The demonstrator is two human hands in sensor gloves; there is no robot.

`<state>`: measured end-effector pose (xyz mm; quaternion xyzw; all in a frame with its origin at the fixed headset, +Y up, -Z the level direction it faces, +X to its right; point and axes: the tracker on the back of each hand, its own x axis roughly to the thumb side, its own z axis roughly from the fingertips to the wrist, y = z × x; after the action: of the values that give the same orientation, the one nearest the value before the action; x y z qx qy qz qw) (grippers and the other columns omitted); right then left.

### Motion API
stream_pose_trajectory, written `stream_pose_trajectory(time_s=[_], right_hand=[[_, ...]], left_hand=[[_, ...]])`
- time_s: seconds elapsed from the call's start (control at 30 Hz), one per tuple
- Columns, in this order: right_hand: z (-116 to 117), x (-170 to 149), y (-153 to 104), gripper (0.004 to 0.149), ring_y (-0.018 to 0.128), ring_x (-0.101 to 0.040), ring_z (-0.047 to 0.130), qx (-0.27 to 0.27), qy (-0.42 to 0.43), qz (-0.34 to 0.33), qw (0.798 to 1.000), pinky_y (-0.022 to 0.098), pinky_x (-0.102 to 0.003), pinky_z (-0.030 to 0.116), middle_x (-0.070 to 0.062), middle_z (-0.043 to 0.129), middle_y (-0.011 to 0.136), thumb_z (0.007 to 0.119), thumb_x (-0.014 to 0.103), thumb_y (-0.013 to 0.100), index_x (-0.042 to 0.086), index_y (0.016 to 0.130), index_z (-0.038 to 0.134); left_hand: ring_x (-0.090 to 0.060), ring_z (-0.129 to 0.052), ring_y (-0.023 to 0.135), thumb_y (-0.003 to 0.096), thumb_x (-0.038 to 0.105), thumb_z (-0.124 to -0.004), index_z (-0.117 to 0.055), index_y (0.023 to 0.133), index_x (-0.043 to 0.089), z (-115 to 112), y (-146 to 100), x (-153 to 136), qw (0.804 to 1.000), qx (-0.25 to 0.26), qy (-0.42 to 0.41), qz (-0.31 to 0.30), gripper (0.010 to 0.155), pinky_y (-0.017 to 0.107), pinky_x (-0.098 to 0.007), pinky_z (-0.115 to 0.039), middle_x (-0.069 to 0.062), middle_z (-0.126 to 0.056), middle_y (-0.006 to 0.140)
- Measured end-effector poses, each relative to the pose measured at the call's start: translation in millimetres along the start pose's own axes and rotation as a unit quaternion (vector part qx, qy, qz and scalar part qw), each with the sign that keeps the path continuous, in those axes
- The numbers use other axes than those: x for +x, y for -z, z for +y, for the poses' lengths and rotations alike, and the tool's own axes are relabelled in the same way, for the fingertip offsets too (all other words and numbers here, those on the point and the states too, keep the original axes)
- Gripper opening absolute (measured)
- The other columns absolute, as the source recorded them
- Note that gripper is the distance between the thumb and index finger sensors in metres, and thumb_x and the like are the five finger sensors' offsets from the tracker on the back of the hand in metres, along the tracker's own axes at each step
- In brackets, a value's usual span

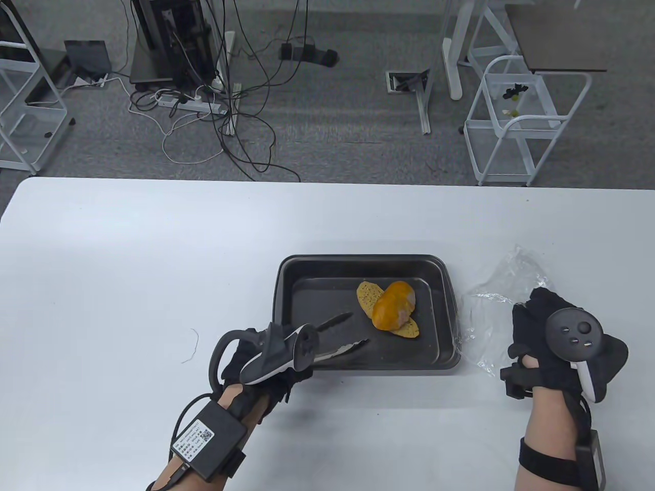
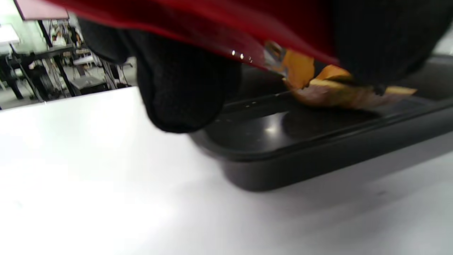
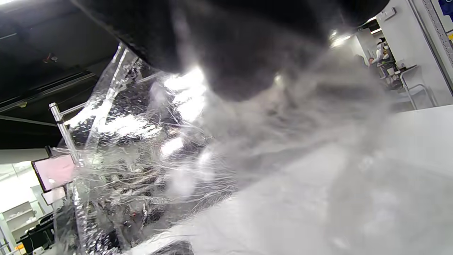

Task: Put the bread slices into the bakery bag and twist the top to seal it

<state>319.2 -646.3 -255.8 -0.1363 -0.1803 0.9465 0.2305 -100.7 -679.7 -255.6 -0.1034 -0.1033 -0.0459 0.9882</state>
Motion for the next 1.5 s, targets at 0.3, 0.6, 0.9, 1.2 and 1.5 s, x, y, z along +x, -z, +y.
stream_pose_trajectory(time_s=[0.3, 0.6, 0.9, 1.2, 1.5], right_hand=[[-1.2, 3.6, -1.9, 0.043, 0.085, -0.054, 0.082, 0.001, 0.012, -0.006, 1.0, 0.068, -0.072, 0.05, -0.023, 0.09, 0.093, 0.088, 0.031, 0.045, -0.008, 0.06, 0.097], [-2.2, -0.6, -0.9, 0.043, 0.084, -0.054, 0.082, 0.007, 0.035, -0.002, 0.999, 0.068, -0.072, 0.051, -0.023, 0.089, 0.093, 0.088, 0.031, 0.045, -0.008, 0.06, 0.097], [-2.9, -1.8, -0.1, 0.043, 0.084, -0.054, 0.083, 0.009, 0.049, 0.0, 0.999, 0.067, -0.072, 0.051, -0.023, 0.089, 0.092, 0.087, 0.031, 0.045, -0.008, 0.061, 0.097], [-3.2, -2.0, -1.4, 0.043, 0.084, -0.054, 0.083, 0.011, 0.052, 0.0, 0.999, 0.067, -0.072, 0.051, -0.023, 0.09, 0.092, 0.087, 0.031, 0.045, -0.008, 0.06, 0.097], [-3.7, -2.7, -1.3, 0.043, 0.083, -0.054, 0.083, 0.013, 0.059, 0.003, 0.998, 0.067, -0.072, 0.051, -0.023, 0.09, 0.092, 0.087, 0.031, 0.045, -0.008, 0.061, 0.097]], left_hand=[[-0.023, -0.112, 0.047, 0.0295, 0.072, -0.087, -0.074, 0.096, 0.016, 22.9, 21.1, 53.5, 0.999, 0.006, 0.033, 0.008, 0.088, 0.068, -0.048, -0.08, -0.012, -0.102, 0.076], [-0.023, -0.113, 0.047, 0.0304, 0.073, -0.086, -0.073, 0.098, 0.016, 22.8, 44.9, 81.5, 0.997, -0.012, 0.056, 0.049, 0.089, 0.068, -0.047, -0.081, -0.012, -0.102, 0.077], [-0.023, -0.112, 0.048, 0.0311, 0.074, -0.085, -0.071, 0.099, 0.017, 21.3, 41.3, 84.2, 0.994, -0.006, 0.078, 0.071, 0.09, 0.068, -0.047, -0.08, -0.012, -0.101, 0.078], [-0.023, -0.112, 0.049, 0.0321, 0.072, -0.085, -0.071, 0.099, 0.018, 7.9, 47.9, 97.8, 0.994, -0.009, 0.087, 0.067, 0.087, 0.07, -0.048, -0.079, -0.012, -0.102, 0.078], [-0.021, -0.112, 0.05, 0.0319, 0.067, -0.087, -0.074, 0.097, 0.019, 2.8, 47.0, 94.7, 0.994, 0.031, 0.087, 0.062, 0.082, 0.072, -0.048, -0.077, -0.011, -0.103, 0.077]])
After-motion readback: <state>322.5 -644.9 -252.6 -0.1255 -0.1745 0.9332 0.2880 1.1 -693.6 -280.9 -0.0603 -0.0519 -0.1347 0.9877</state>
